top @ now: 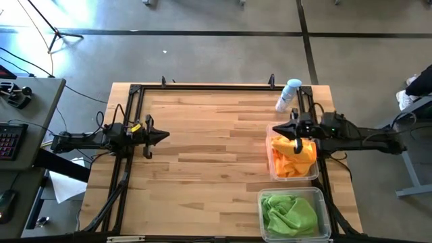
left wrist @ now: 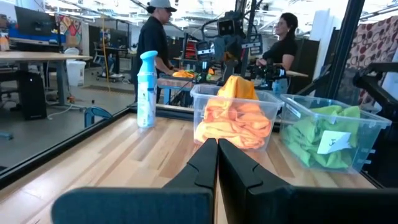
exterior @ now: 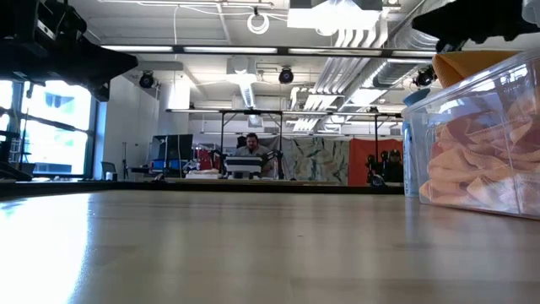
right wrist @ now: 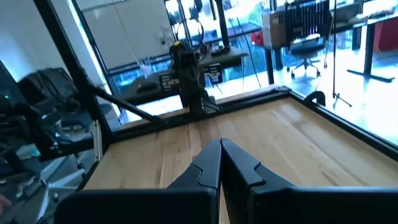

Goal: Sort microfiber towel by color & place in baskets
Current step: Return to Home Position

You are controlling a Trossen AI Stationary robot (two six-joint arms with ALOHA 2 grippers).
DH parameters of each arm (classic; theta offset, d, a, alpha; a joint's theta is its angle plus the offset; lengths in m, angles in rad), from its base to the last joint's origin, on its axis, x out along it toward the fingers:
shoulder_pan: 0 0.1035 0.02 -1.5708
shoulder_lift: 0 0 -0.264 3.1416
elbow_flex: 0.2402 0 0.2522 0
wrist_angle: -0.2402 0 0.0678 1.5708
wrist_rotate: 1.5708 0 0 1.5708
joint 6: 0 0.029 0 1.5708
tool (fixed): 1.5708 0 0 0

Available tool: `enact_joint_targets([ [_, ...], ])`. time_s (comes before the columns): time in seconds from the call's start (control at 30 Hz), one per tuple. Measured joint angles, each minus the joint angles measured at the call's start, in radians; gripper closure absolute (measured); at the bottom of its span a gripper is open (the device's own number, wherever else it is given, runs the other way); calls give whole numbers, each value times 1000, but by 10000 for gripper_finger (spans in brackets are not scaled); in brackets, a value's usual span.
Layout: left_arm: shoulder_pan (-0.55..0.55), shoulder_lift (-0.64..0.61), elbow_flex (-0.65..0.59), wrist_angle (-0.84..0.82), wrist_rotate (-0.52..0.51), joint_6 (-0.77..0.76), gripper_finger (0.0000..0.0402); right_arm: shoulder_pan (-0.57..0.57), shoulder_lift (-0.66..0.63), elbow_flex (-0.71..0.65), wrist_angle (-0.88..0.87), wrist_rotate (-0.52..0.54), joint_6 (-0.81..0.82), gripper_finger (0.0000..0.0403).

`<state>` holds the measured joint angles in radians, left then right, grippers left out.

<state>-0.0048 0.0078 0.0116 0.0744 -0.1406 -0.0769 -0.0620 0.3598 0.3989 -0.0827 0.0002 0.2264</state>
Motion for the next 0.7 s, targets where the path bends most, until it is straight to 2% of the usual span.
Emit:
enact_joint_targets([
  [0.47, 0, 0, 0, 0, 0, 0, 401, 1, -359, -257, -16, -14, 1, 403],
  [0.6, 0, 0, 0, -1, -2, 0, 401, 1, -352, -325, 90, -102, 6, 403],
  [0.7, 0, 0, 0, -1, -2, 0, 401, 1, -359, -368, 143, -125, 48, 403],
])
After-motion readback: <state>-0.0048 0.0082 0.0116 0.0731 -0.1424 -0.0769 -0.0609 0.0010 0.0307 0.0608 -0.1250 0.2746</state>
